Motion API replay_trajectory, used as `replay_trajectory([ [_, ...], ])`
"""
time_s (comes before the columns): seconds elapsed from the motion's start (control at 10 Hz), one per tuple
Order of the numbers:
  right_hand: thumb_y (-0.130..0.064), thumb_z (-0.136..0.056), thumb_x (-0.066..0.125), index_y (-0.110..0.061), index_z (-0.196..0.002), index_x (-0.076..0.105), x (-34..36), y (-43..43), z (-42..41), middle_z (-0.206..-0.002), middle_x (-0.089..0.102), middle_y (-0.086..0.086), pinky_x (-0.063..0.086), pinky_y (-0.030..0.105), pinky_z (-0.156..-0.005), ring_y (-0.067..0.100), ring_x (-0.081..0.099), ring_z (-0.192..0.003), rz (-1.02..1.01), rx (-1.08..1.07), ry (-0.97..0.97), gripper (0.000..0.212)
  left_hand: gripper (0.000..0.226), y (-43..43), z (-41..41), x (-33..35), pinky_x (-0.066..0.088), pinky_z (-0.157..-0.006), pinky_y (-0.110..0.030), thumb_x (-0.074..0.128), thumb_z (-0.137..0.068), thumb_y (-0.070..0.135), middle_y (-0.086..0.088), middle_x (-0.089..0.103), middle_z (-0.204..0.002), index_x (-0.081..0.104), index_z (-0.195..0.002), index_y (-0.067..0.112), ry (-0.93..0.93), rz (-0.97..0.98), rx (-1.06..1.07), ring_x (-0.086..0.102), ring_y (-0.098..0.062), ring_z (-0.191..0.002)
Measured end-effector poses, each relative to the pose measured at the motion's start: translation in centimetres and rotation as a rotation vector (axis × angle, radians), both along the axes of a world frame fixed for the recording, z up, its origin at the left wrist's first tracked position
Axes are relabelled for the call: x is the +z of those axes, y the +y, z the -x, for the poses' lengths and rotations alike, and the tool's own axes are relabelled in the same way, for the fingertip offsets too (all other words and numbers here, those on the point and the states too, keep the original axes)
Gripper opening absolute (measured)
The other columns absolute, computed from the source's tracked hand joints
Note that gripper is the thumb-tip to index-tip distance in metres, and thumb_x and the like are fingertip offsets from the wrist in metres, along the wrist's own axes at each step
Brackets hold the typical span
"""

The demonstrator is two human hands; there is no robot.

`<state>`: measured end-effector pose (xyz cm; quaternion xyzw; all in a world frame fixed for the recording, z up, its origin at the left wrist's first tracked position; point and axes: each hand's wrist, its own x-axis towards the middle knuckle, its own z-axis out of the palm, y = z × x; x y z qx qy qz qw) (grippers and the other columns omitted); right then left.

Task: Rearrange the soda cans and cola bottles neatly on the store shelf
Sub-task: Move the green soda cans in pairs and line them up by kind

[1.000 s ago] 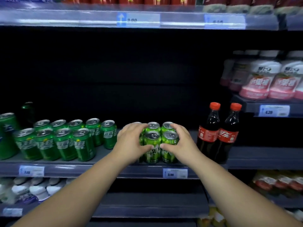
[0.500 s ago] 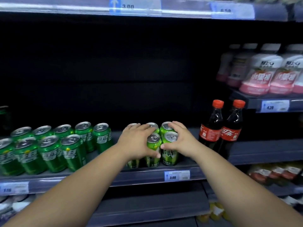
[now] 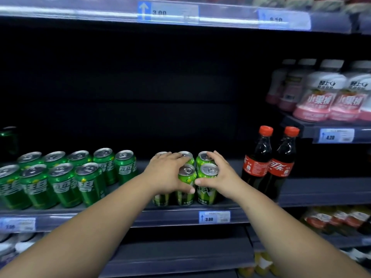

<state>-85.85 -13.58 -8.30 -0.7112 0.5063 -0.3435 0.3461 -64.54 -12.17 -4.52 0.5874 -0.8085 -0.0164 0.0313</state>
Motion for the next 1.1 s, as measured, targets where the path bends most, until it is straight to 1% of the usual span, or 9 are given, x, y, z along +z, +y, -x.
replay_trajectory([
  [0.1,-0.054,-0.056,0.092,-0.043,-0.151,0.028,-0.2,-0.2,0.0,-0.167,0.007,-0.007,0.023,0.032,-0.118,0.013,0.018,-0.151,-0.009,-0.020,-0.013,0.115,0.112,0.2,-0.1,0.1,0.014,-0.121,-0.046,0.063,-0.060,0.083,0.007,0.023,-0.162,0.018,-0.153,0.039,0.046,0.021,0.002,0.016,-0.025,-0.150],
  [0.2,-0.062,-0.043,0.091,-0.043,-0.150,0.029,-1.3,-0.1,-0.2,-0.154,0.037,-0.007,0.042,0.043,-0.113,0.013,0.045,-0.137,-0.056,-0.014,-0.078,0.125,0.113,0.6,-0.5,-0.1,0.017,-0.119,-0.051,0.061,-0.057,0.087,0.006,0.022,-0.162,0.020,-0.152,0.041,0.072,0.057,0.038,0.016,-0.025,-0.150],
  [0.3,-0.052,-0.043,0.093,-0.048,-0.140,0.037,-1.7,0.3,-0.5,-0.142,0.051,-0.005,0.050,0.037,-0.105,0.008,0.057,-0.124,-0.041,-0.010,-0.155,0.113,0.113,0.7,-1.3,-0.6,0.023,-0.118,-0.049,0.059,-0.057,0.088,0.005,0.026,-0.161,0.023,-0.152,0.038,0.104,0.075,0.038,0.019,-0.023,-0.148],
  [0.4,-0.060,-0.041,0.091,-0.049,-0.148,0.025,-1.1,0.7,-0.3,-0.156,0.034,-0.006,0.040,0.043,-0.115,0.012,0.042,-0.139,-0.048,-0.018,-0.104,0.126,0.108,0.7,-1.5,-0.7,0.022,-0.119,-0.047,0.065,-0.061,0.082,0.006,0.026,-0.161,0.026,-0.152,0.038,0.175,0.087,0.014,0.020,-0.021,-0.148],
  [0.5,-0.061,-0.051,0.085,-0.047,-0.153,0.020,0.2,1.6,0.2,-0.167,0.005,-0.013,0.021,0.045,-0.123,0.012,0.013,-0.152,0.019,-0.055,-0.008,0.122,0.102,1.1,-2.1,-0.6,0.022,-0.119,-0.043,0.069,-0.065,0.075,0.005,0.028,-0.159,0.029,-0.151,0.038,0.274,0.102,0.001,0.023,-0.018,-0.147],
  [0.7,-0.044,-0.077,0.080,-0.044,-0.149,0.035,1.7,3.9,-1.0,-0.164,0.018,-0.016,0.016,0.041,-0.124,0.008,0.008,-0.153,0.179,-0.016,0.173,0.085,0.096,1.9,-4.1,-2.0,0.025,-0.119,-0.040,0.068,-0.069,0.071,0.007,0.031,-0.157,0.034,-0.150,0.033,0.357,0.116,-0.015,0.023,-0.015,-0.147],
  [0.8,-0.048,-0.083,0.073,-0.042,-0.152,0.031,2.1,4.7,-1.7,-0.166,0.015,-0.012,0.009,0.043,-0.125,0.009,0.001,-0.154,0.185,-0.002,0.293,0.082,0.091,2.6,-4.7,-2.5,0.011,-0.120,-0.033,0.070,-0.076,0.062,0.005,0.023,-0.161,0.032,-0.152,0.030,0.357,0.131,-0.021,0.010,-0.015,-0.150],
  [0.9,-0.051,-0.083,0.072,-0.042,-0.153,0.029,2.4,5.2,-1.8,-0.167,0.015,-0.008,0.009,0.050,-0.125,0.014,0.002,-0.154,0.157,0.002,0.363,0.082,0.087,3.4,-5.3,-2.6,0.015,-0.122,-0.040,0.068,-0.078,0.062,0.003,0.024,-0.161,0.030,-0.151,0.034,0.352,0.113,0.008,0.011,-0.021,-0.151],
  [1.1,-0.045,-0.087,0.071,-0.032,-0.152,0.037,3.4,7.4,-1.0,-0.163,0.026,-0.001,0.012,0.042,-0.123,0.020,0.012,-0.153,0.170,0.076,0.471,0.075,0.079,9.3,-6.6,-2.8,0.020,-0.119,-0.033,0.070,-0.083,0.050,-0.002,0.029,-0.159,0.034,-0.151,0.029,0.374,0.103,0.087,0.023,-0.020,-0.147],
])
